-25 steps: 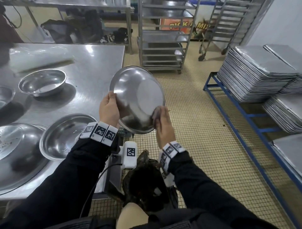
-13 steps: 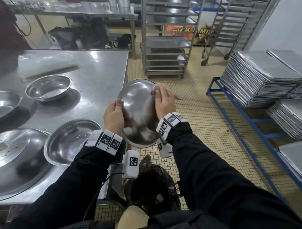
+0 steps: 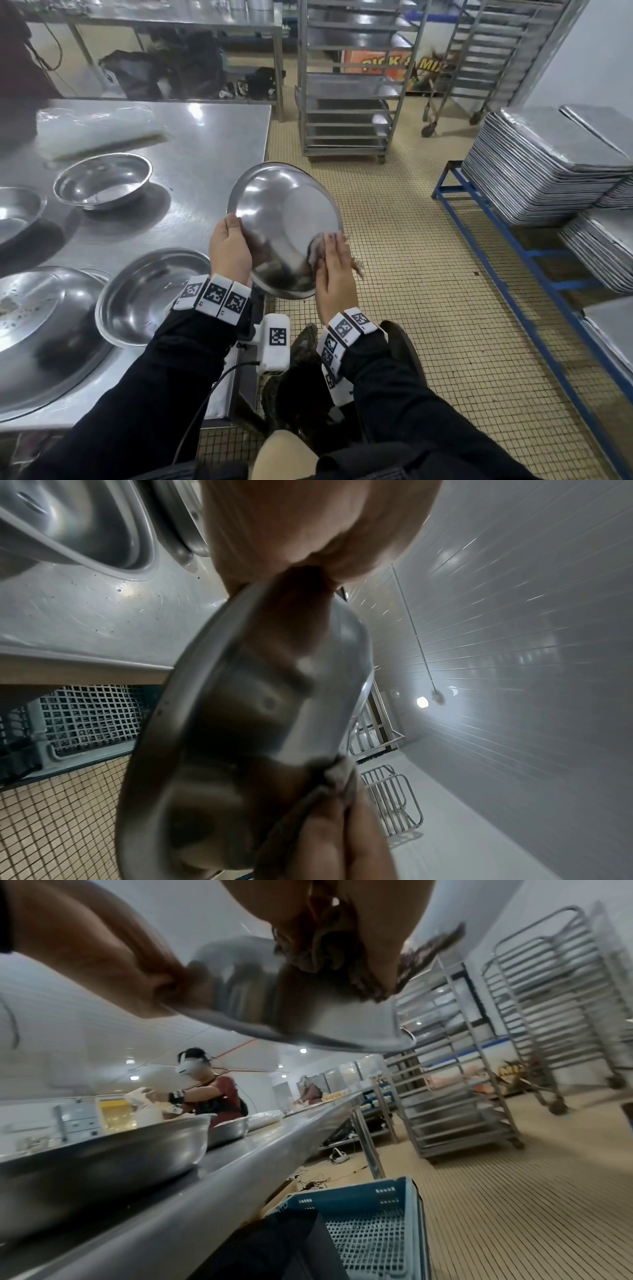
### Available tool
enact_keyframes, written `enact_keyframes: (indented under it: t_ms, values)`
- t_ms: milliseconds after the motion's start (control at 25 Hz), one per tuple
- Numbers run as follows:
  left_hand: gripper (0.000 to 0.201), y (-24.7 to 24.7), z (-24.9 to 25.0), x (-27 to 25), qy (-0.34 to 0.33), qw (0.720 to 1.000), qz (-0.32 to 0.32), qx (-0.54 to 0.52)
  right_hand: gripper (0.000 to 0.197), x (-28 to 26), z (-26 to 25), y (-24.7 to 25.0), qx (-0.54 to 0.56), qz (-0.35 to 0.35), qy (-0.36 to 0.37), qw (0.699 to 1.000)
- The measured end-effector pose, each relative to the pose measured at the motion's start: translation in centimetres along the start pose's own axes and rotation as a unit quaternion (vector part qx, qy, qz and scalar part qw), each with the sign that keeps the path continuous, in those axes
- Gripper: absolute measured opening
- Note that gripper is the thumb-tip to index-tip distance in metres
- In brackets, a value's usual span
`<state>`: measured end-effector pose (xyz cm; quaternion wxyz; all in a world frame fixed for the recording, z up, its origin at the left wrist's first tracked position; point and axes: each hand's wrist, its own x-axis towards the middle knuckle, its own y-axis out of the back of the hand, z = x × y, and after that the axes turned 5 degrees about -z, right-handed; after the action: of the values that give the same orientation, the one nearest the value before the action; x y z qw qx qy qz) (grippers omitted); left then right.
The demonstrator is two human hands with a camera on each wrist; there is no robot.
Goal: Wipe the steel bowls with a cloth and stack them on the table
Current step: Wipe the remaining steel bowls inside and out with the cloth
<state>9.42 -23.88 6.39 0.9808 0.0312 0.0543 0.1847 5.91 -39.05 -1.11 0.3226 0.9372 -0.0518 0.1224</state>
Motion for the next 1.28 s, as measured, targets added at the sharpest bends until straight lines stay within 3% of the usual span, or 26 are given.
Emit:
enact_keyframes:
  t_ms: [120, 280, 440, 600, 760, 840, 920, 1000, 1080, 1160, 1280]
  values:
    - [0.03, 0.3, -0.5, -0.1, -0.004, 1.0, -0.019, -0.003, 0.049, 0.6, -1.8, -0.3, -0.05, -0.015, 0.1, 0.994]
    - [0.031, 0.6, -0.5, -0.6, -0.052, 0.998, -0.033, 0.026, 0.05, 3.1, -3.8, 0.2, -0.091, 0.0, 0.154, 0.984]
    - [0.04, 1.4, -0.7, -0.6, -0.106, 0.986, -0.043, 0.124, 0.05, 6.1, -4.6, 1.7, -0.14, -0.012, 0.187, 0.972]
    - [0.044, 1.9, -1.0, -0.6, -0.107, 0.984, -0.048, 0.131, 0.048, 7.7, -3.9, 2.7, -0.107, 0.0, 0.147, 0.983]
    - [0.047, 2.2, -1.6, -0.5, -0.103, 0.984, -0.047, 0.137, 0.038, 7.0, -1.9, 3.3, -0.013, -0.001, -0.046, 0.999]
    - [0.046, 2.2, -1.8, -0.4, -0.097, 0.984, -0.051, 0.142, 0.041, 6.0, -1.4, 3.2, -0.002, 0.012, -0.099, 0.995]
    - [0.045, 2.1, -1.9, -0.3, -0.098, 0.982, -0.056, 0.154, 0.049, 4.8, -2.5, 2.9, 0.027, 0.057, -0.08, 0.995]
    - [0.042, 1.7, -1.8, -0.4, -0.098, 0.98, -0.067, 0.158, 0.044, 4.1, -4.1, 1.8, 0.039, 0.075, 0.015, 0.996]
    - [0.041, 1.3, -1.5, -0.4, -0.107, 0.978, -0.075, 0.163, 0.042, 4.4, -4.9, 0.4, -0.029, 0.059, 0.077, 0.995]
    - [0.041, 1.3, -1.1, -0.5, -0.12, 0.977, -0.077, 0.156, 0.045, 5.6, -4.5, 0.4, -0.052, 0.059, 0.046, 0.996]
    - [0.04, 1.5, -0.7, -0.6, -0.132, 0.982, -0.066, 0.121, 0.041, 6.3, -2.2, 2.1, 0.04, 0.071, -0.116, 0.99]
